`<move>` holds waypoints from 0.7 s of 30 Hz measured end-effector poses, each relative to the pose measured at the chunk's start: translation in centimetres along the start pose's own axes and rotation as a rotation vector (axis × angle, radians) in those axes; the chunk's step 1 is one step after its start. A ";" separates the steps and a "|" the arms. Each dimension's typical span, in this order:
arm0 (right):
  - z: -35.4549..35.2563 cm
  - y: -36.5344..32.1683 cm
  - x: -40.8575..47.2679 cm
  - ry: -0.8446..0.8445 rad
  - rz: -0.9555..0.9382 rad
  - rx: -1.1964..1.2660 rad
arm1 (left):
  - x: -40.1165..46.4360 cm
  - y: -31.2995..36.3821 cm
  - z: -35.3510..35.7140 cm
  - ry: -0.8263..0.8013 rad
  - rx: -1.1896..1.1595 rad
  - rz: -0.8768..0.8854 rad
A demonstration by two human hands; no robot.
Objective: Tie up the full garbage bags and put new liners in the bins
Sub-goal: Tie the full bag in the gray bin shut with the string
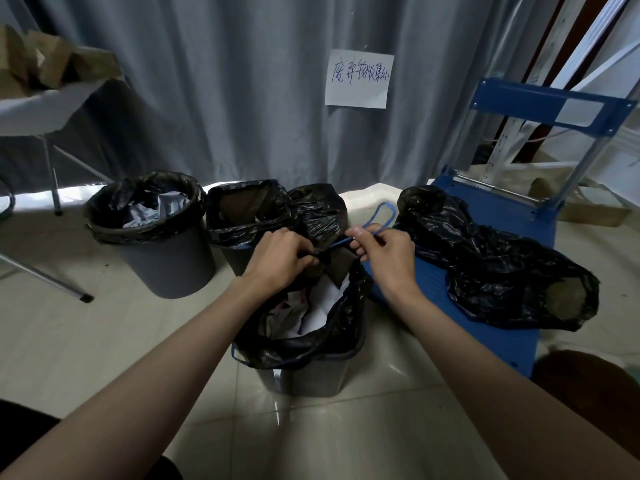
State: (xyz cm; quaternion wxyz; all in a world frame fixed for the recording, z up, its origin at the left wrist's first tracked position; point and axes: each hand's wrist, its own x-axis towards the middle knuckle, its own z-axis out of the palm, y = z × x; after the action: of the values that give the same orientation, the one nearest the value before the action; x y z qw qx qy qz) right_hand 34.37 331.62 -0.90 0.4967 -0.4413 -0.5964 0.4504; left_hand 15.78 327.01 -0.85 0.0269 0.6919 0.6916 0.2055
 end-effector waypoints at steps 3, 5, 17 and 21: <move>-0.5 0.1 0.4 0.086 0.019 0.027 | 0.1 -0.4 0.0 -0.001 -0.007 -0.049; -0.5 0.2 0.4 0.071 0.045 0.059 | 0.2 -0.6 0.0 -0.020 -0.040 -0.089; -0.8 -0.2 -3.0 -0.111 0.051 -0.412 | -3.6 -1.5 -4.4 -0.087 -0.195 0.058; 0.4 -2.0 -6.4 -0.417 -0.078 -0.442 | -6.6 -1.9 -5.2 -0.193 -0.199 0.091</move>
State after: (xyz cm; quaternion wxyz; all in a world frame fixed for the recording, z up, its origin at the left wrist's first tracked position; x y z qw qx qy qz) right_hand 34.59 324.97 -0.18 0.2723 -0.4135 -0.7856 0.3711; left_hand 12.54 319.43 1.70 0.1523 0.7329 0.6301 0.2065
